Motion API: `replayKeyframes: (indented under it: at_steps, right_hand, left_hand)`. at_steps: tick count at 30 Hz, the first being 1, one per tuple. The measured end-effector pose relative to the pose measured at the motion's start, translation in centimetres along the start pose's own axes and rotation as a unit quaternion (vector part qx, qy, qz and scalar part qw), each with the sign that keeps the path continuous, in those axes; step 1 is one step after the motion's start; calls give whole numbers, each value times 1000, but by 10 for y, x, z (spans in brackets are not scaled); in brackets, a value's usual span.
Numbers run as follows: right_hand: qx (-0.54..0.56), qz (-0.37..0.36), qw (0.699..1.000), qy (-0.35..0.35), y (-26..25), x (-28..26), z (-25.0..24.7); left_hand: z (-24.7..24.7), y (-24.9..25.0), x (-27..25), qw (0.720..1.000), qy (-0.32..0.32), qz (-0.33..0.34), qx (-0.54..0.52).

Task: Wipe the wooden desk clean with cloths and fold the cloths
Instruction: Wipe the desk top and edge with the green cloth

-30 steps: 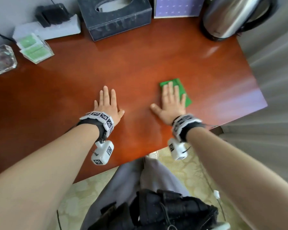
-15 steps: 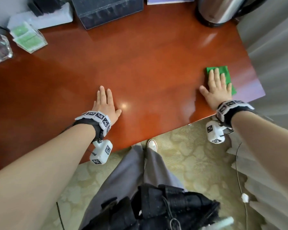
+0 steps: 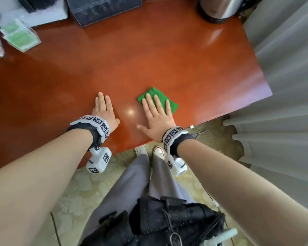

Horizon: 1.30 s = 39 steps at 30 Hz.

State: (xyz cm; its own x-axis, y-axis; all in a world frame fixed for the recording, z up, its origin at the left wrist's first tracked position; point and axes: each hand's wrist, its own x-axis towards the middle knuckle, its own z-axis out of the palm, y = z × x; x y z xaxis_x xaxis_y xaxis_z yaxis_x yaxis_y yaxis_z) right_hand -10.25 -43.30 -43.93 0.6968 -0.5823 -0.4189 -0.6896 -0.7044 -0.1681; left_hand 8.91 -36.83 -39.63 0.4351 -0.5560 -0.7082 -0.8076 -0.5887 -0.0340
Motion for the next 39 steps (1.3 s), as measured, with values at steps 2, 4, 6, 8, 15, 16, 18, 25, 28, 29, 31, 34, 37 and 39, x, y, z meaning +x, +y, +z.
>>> replayKeyframes:
  at_steps: [2,4,6,8,15,16,18,25,28,29,31,34,37,39]
  right_hand:
    - [-22,-62,998,1,19,-7,1]
    - [-32,-84,996,9,54,-12,1]
    - [-18,-20,999,27,96,-20,-1]
    - [17,91,995,47,141,-30,-4]
    - [115,281,951,56,210,-48,-20]
    - [127,304,942,64,201,-43,-21]
    - [150,342,924,80,175,-32,-23]
    - [51,171,982,57,34,3,-2]
    - [10,52,998,27,-30,4,8]
    - [-2,20,1000,19,-44,3,11]
    - [-18,-31,999,12,-52,4,11]
    - [-32,-68,997,15,-25,12,4]
    - [3,40,999,36,13,26,-10]
    - [47,117,991,39,31,34,-21]
  left_hand:
    - [1,6,-6,1000,-6,-9,-6]
    - [3,10,-11,1000,-7,-15,-20]
    - [6,11,-16,999,-14,-14,-27]
    - [8,8,-19,999,-23,-7,-29]
    - [15,4,-28,998,-36,13,-45]
    - [16,4,-27,998,-37,12,-49]
    - [17,2,-24,997,-39,10,-63]
    - [25,-8,-23,996,-21,39,-81]
    - [28,-12,-24,995,7,57,-79]
    - [29,-14,-25,995,23,65,-70]
    - [30,-22,-26,994,55,78,-45]
    - [30,-56,-25,993,88,70,-42]
    - [29,-108,-20,993,105,21,-49]
    - [30,-143,-16,992,111,-29,-56]
